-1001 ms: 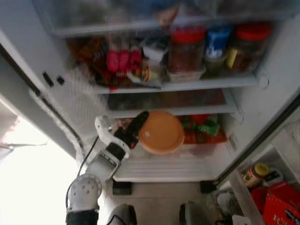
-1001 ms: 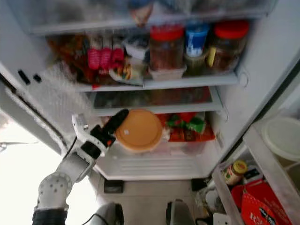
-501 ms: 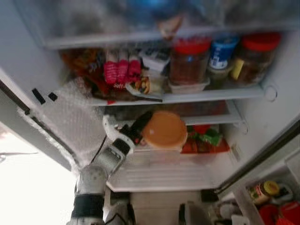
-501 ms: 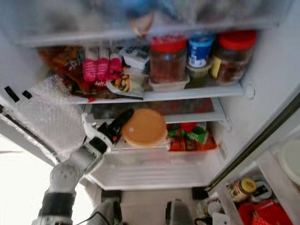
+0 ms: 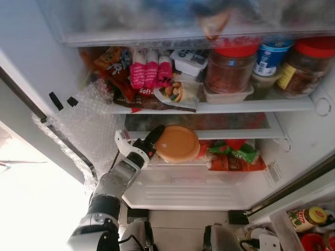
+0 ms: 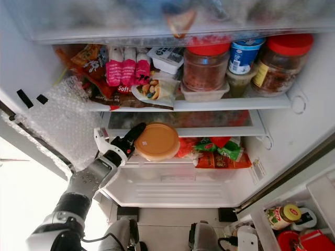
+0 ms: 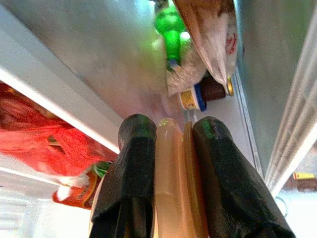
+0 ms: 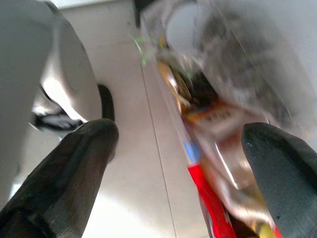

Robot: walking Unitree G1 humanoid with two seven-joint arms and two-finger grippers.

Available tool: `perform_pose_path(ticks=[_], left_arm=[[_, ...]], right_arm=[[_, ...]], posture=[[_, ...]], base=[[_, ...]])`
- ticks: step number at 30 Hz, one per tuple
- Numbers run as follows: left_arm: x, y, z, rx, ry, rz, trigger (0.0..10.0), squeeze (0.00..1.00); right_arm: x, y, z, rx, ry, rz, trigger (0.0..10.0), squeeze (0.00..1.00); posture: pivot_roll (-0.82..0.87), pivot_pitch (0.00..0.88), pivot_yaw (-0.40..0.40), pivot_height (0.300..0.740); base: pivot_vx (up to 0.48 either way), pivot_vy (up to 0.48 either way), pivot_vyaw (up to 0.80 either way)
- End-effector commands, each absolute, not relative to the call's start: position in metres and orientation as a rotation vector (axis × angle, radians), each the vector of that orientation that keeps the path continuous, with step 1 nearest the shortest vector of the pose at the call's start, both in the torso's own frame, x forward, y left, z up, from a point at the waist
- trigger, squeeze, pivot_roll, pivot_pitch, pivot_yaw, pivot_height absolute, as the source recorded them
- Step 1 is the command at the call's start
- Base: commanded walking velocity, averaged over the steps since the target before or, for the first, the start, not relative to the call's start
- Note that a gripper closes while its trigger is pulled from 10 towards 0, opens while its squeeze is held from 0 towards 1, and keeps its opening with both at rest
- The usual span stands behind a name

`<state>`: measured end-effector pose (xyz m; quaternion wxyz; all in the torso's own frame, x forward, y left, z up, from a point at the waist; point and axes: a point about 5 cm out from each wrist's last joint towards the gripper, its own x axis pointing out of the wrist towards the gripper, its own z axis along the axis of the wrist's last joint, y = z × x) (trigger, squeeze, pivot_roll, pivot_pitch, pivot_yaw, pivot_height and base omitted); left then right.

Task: Restocking fridge

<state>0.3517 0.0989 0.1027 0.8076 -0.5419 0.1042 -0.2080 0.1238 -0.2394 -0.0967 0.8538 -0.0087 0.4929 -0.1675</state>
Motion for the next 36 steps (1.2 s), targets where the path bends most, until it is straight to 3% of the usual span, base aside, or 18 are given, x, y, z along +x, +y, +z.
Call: perform_pose_path(ticks=[1,15,29,36], left_arm=[[0.355,0.097,0.103,-1.143,0.21,-0.443,10.0,0.0],[0.376,0.087,0.122,-1.16,0.117,-0.366,10.0,0.0],[0.387,0.11,0.129,-1.196,0.003,-0.059,10.0,0.0],[0.387,0.093,0.132,-1.144,0.045,-0.128,10.0,0.0]], right_arm=[[0.117,-0.238,-0.099,-0.01,1.057,-0.363,10.0,0.0],[0.1,-0.237,-0.103,-0.011,1.076,-0.374,10.0,0.0],[0.085,-0.237,-0.106,-0.024,1.08,-0.365,10.0,0.0],[0.086,-0.236,-0.106,-0.023,1.077,-0.363,10.0,0.0]], posture=[[-0.09,0.185,0.058,0.65],[-0.14,0.234,0.057,0.65],[-0.18,0.276,0.046,0.65],[-0.17,0.273,0.051,0.65]], base=[[0.0,0.0,0.0],[0.0,0.0,0.0],[0.0,0.0,0.0],[0.0,0.0,0.0]])
